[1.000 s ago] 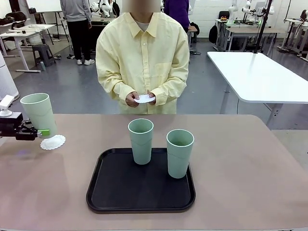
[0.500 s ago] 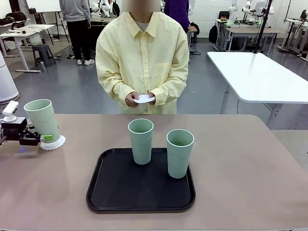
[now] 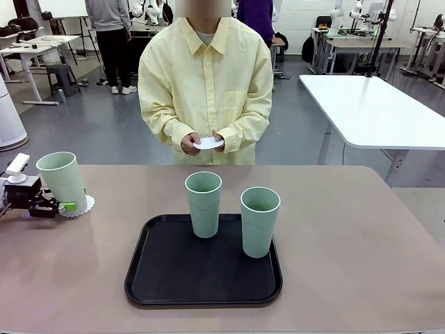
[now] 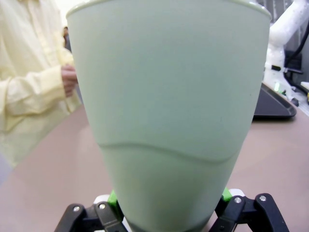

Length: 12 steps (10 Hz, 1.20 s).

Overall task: Place coasters on the table and set cups on them.
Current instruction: Pick up one Reusable plastic cup and place it on a coaster set by the human.

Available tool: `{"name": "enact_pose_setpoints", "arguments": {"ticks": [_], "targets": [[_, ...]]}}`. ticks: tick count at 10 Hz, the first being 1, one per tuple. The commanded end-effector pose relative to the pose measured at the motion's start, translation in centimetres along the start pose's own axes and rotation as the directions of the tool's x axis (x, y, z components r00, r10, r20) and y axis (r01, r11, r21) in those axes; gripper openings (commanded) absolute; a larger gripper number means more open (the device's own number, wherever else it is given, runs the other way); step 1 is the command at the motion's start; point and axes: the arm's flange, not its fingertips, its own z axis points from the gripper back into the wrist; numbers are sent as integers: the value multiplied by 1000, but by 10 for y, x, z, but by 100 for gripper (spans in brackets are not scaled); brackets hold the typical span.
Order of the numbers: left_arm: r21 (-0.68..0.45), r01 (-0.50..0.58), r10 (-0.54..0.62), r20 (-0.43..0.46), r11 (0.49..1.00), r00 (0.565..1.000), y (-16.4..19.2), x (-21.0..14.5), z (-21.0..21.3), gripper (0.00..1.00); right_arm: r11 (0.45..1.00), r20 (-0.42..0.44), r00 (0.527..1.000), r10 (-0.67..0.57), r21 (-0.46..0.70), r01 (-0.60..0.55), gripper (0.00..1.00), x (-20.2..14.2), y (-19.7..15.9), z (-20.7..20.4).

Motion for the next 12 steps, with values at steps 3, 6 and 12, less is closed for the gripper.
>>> {"name": "enact_pose_setpoints", "arguments": {"ticks": [3, 6, 12], "targets": [[-24, 27, -27, 18, 999, 999, 5, -3, 3, 79, 1000, 4, 1000, -1, 8, 1, 100, 0, 0, 0], [-28, 26, -26, 18, 999, 1000, 7, -6, 1, 79, 1000, 4, 1000, -1, 8, 1, 100, 0, 0, 0], [-38, 26, -26, 4, 999, 1000, 11, -14, 1, 79, 1000, 4, 1000, -1, 8, 1, 100, 0, 0, 0]]}}
